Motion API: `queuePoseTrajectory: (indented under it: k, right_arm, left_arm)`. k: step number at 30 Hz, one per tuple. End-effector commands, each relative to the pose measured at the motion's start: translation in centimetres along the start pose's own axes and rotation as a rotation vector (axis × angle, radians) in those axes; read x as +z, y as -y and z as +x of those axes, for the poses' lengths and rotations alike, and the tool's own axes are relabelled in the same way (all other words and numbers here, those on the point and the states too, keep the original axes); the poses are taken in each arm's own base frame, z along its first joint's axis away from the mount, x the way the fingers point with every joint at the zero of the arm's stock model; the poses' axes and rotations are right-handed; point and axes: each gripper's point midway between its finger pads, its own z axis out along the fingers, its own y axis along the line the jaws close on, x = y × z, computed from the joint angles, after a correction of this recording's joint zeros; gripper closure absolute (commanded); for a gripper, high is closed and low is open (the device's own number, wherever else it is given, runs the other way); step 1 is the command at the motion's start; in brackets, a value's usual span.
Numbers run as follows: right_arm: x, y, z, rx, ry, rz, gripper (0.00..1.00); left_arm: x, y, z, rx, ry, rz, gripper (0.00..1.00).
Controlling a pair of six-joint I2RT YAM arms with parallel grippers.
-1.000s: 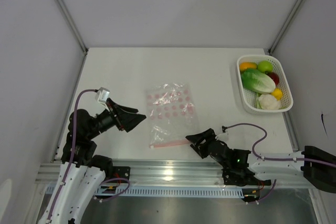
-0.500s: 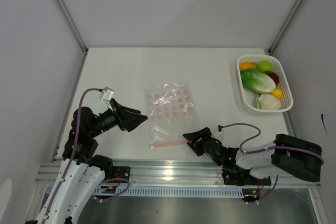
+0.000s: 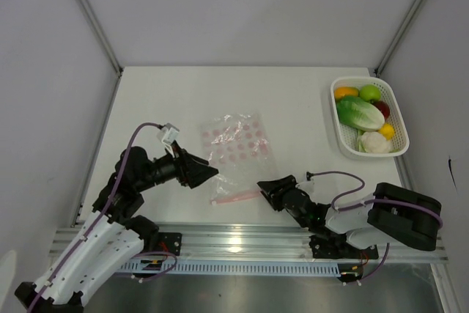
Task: Place the food in the zip-top bag and seal the zipper
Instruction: Pick up the zipper food storage bag at the center of the board, then open the zipper of the food storage bag.
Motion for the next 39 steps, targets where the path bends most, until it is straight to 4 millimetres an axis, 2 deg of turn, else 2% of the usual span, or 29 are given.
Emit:
queuePoseTrajectory:
  k: [1,2,4,7,9,12,14,15,16,17,18,20,21,23,24,27,30,35,39]
  right_arm:
    - [0.8,-1.1,-1.1,0.026,0.069,-0.032,0.53]
    - [0.9,-1.0,-1.2,0.028,0.075,-0.029,0.60]
    - [1.1,-0.6,-1.7,0.034,0.086,-0.024,0.65]
    - [1.3,-0.5,-2.0,0.028,0.093,-0.022,0.80]
    - [1.3,-0.5,-2.1,0.011,0.093,-0.020,0.83]
    - [1.2,-0.8,-2.0,-0.009,0.083,-0.016,0.99]
    - [1.1,-1.7,-2.2,-0.025,0.078,-0.031,1.00]
    - [1.0,-1.4,-2.3,-0.047,0.077,-0.012,1.00]
    - [0.9,-2.4,-2.2,-0.056,0.074,-0.024,1.00]
    - [0.5,-3.9,-2.5,-0.073,0.076,-0.056,1.00]
    - [0.3,-3.2,-2.7,-0.113,0.081,-0.012,1.00]
    - [-0.3,-5.4,-3.1,-0.157,0.090,-0.033,1.00]
    - [-0.6,-6.0,-3.2,-0.170,0.090,-0.036,1.00]
    - [-1.0,-7.0,-3.9,-0.190,0.101,-0.028,1.00]
    - [-1.4,-8.1,-3.9,-0.182,0.083,-0.050,1.00]
    - [-1.9,-9.0,-4.4,-0.179,0.067,-0.045,1.00]
    - [-2.1,-9.4,-4.3,-0.165,0.036,-0.039,1.00]
    - [-2.6,-10.0,-4.2,-0.135,0.014,-0.046,1.00]
    - [-2.9,-10.2,-4.4,-0.116,0.009,-0.054,1.00]
  left_arm:
    - [0.1,0.4,-1.6,0.066,0.049,-0.025,0.31]
    - [0.2,0.5,-1.5,0.075,0.045,-0.023,0.31]
    - [0.4,0.4,-1.4,0.078,0.039,-0.032,0.32]
    - [0.8,0.4,-0.5,0.085,0.013,-0.030,0.32]
    - [1.1,0.4,-0.2,0.091,0.003,-0.029,0.32]
    - [1.6,1.0,0.4,0.112,-0.023,-0.018,0.32]
    - [1.9,0.8,0.3,0.135,-0.024,-0.042,0.31]
    - [2.1,0.8,0.4,0.148,-0.027,-0.048,0.31]
    - [2.2,1.1,1.0,0.169,-0.047,-0.043,0.30]
    - [2.4,0.9,0.6,0.183,-0.037,-0.069,0.30]
    - [2.7,1.3,1.2,0.207,-0.064,-0.065,0.30]
    - [3.1,1.0,1.0,0.234,-0.059,-0.111,0.29]
    - [3.8,1.2,1.8,0.250,-0.093,-0.111,0.29]
    - [4.4,1.3,1.7,0.279,-0.099,-0.140,0.28]
    - [5.2,1.1,2.5,0.295,-0.132,-0.161,0.28]
    - [6.5,0.9,2.4,0.331,-0.144,-0.222,0.29]
    - [7.6,0.2,2.3,0.343,-0.143,-0.274,0.36]
    - [9.3,-0.8,3.3,0.350,-0.170,-0.307,0.43]
    - [9.9,-0.1,3.8,0.357,-0.168,-0.280,0.43]
